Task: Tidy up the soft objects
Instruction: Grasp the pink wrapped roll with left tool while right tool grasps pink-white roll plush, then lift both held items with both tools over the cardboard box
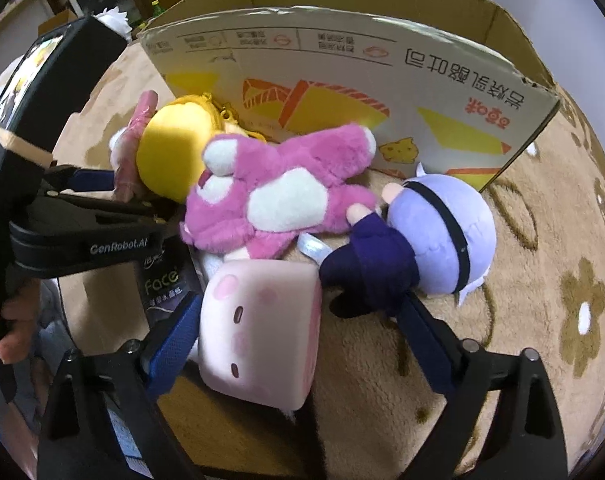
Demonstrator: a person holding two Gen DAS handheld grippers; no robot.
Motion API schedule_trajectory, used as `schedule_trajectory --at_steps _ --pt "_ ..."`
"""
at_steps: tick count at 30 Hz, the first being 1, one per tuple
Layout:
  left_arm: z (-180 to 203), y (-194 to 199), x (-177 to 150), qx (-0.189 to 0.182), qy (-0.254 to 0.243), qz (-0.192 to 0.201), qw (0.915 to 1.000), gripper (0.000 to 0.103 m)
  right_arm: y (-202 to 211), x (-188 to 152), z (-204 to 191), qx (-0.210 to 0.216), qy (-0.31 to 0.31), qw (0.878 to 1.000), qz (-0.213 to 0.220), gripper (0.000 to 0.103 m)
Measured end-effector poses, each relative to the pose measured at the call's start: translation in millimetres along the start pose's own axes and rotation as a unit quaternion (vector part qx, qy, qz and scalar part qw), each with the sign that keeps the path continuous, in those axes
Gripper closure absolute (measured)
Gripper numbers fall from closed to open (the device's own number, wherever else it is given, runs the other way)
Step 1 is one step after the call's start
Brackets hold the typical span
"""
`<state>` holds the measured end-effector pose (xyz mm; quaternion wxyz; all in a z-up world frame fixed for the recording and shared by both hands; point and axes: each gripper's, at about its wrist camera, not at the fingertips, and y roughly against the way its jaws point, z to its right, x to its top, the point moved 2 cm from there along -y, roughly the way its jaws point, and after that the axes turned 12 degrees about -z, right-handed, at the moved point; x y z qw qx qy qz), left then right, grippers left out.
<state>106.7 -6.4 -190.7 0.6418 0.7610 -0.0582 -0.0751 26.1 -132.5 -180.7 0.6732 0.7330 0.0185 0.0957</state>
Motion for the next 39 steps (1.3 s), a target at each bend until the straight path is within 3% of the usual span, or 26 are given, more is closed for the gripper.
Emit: schedule_trajectory --at_steps 2,7,8,11,15,27,33,39 --pt "-3 0 -1 0.006 0.006 0.005 0.9999 0.058 1 -3 -2 -0.003 -0.003 1.000 0.001 0.009" --pt "-12 3 -3 0.006 0.016 0.012 0.9998 0.073 9 -14 0 0.003 -0.002 1.000 0.002 0.023" --pt "-15 5 -4 0.007 0.019 0.016 0.9997 0.077 11 -15 0 0.007 0.001 1.000 0.002 0.030" --pt "-23 11 -7 0.001 0.033 0.023 0.9992 0.084 18 -20 -5 0.031 0.017 0.999 0.006 0.054" --pt "-29 16 -9 -0.002 0.044 0.031 0.9986 0.087 24 -24 -11 0.022 0.033 0.999 0.012 0.062" --pt "-25 47 -31 0.008 0.035 0.066 0.9971 0.089 62 -34 9 0.040 0.005 0.997 0.067 0.066" --pt "-32 81 -45 0.002 0.049 0.126 0.9908 0.089 78 -26 19 0.044 -0.004 0.994 0.100 0.067" --pt "-34 121 -56 -0.036 0.053 0.219 0.9737 0.089 98 -23 26 0.043 -0.019 0.988 0.147 0.069"
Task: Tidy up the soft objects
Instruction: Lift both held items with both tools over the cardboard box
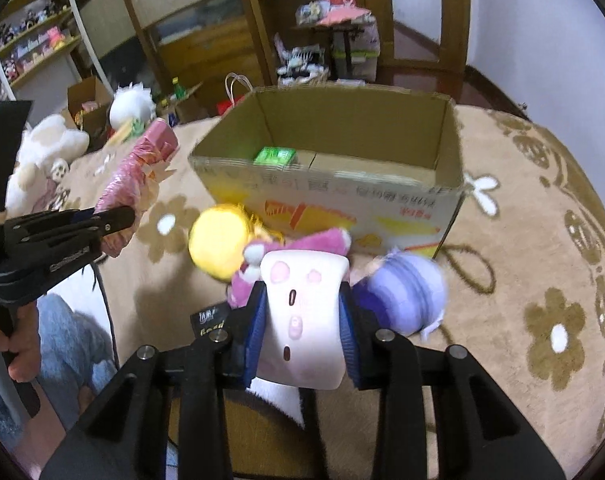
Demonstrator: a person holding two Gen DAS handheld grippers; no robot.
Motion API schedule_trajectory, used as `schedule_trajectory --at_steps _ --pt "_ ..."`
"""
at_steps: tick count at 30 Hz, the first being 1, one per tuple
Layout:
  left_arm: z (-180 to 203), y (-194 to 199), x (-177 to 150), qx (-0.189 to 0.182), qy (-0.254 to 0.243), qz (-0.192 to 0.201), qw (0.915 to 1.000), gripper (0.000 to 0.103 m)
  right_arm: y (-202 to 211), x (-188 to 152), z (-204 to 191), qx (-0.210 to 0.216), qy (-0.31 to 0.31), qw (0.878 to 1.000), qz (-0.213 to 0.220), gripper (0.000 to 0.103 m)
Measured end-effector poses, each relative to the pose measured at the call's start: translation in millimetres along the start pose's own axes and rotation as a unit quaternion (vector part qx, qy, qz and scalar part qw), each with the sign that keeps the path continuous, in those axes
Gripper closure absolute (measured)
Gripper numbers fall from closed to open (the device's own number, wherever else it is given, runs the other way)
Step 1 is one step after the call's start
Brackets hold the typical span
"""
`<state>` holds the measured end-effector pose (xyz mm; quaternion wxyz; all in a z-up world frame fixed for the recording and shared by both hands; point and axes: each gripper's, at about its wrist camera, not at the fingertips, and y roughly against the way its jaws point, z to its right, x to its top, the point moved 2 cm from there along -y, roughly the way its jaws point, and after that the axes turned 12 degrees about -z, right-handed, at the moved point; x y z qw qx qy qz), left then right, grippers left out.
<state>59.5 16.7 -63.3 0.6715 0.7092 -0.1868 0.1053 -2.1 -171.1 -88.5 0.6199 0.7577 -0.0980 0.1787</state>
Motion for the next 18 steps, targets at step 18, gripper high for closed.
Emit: schedule_trajectory --at_steps 18 --pt "12 59 19 -0.035 -0.003 0.163 0.9861 0.089 61 23 26 0.009 -0.043 0.989 0.142 0.069"
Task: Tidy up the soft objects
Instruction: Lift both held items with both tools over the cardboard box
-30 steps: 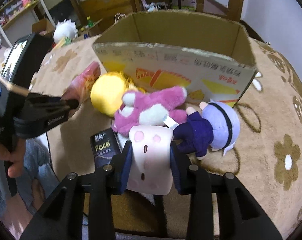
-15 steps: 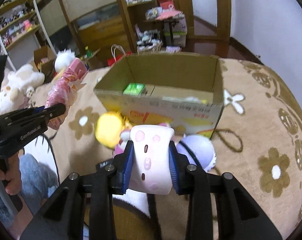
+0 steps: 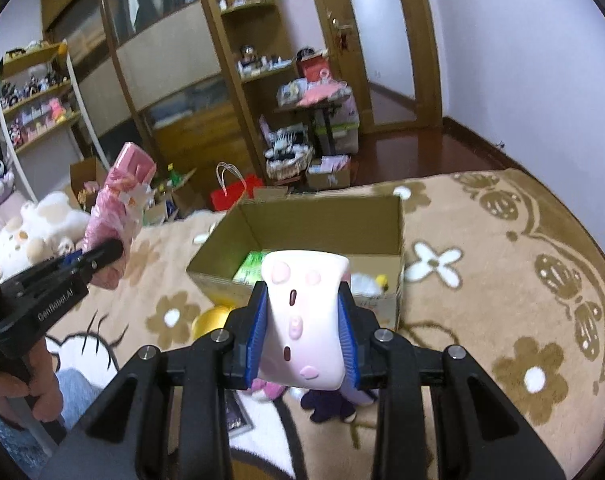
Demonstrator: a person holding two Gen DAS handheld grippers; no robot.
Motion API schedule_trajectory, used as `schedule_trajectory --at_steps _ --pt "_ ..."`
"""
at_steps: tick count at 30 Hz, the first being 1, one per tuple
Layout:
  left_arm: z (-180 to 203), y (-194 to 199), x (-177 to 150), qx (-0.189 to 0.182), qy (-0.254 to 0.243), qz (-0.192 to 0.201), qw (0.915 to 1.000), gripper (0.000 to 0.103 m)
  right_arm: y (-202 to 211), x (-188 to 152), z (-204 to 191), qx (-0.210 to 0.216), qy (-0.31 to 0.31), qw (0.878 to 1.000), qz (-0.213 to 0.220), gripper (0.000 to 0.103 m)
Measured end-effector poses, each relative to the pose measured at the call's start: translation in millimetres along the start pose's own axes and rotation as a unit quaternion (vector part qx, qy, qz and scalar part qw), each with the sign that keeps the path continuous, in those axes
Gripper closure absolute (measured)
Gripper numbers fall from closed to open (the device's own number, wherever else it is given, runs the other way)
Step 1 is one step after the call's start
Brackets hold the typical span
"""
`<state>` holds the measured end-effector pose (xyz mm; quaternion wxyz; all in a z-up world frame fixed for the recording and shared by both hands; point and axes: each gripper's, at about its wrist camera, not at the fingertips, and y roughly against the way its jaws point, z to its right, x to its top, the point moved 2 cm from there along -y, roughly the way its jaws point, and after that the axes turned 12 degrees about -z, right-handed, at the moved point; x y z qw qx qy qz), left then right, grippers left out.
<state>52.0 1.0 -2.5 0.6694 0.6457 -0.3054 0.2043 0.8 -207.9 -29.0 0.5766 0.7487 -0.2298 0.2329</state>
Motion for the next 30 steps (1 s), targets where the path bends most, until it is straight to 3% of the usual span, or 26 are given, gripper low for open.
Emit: schedule_trajectory --at_steps 13,30 --pt "17 -29 20 -0.015 -0.019 0.015 0.9996 0.088 3 29 13 -0.016 -0.009 0.998 0.067 0.069" --pt "38 -67 23 -0.013 -0.064 -0.020 0.9977 0.088 -38 48 24 -0.024 -0.003 0.999 0.043 0.069"
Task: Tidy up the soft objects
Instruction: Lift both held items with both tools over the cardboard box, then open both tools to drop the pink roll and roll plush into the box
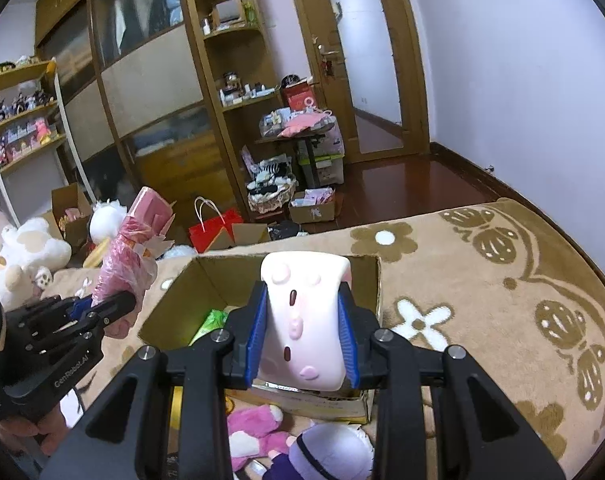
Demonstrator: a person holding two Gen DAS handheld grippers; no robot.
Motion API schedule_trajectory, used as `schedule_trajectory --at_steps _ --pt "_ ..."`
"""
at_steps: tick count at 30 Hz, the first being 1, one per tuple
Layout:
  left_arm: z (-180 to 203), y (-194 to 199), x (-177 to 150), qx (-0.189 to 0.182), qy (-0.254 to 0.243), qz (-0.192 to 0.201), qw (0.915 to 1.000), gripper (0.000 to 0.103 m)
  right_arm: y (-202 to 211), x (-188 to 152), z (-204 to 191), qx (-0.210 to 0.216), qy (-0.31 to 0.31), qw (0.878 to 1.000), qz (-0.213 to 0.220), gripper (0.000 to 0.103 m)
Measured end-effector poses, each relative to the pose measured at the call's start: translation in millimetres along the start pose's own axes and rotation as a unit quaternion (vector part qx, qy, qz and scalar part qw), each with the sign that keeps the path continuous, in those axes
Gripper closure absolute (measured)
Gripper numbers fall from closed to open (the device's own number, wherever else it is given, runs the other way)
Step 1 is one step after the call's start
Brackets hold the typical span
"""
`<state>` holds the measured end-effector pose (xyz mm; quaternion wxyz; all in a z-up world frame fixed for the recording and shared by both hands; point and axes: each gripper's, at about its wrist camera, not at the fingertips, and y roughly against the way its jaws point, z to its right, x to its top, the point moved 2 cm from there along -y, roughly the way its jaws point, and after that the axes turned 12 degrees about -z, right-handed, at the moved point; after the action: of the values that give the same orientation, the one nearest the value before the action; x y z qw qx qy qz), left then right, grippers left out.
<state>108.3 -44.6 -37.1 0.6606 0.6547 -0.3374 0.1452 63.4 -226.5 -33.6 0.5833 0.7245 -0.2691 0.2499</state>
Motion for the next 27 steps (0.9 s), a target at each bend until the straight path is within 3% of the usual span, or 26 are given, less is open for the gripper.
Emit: schedule_trajectory --at_steps 16,27 --pt "-7 -36 -3 -0.008 0.013 -0.050 0.9986 0.084 -30 -6 9 0.016 0.007 0.999 -0.029 0.066" --pt "-15 -37 -7 0.002 0.033 -0.077 0.9965 0.080 -32 -11 9 0.005 0.007 0.999 -0.040 0.055"
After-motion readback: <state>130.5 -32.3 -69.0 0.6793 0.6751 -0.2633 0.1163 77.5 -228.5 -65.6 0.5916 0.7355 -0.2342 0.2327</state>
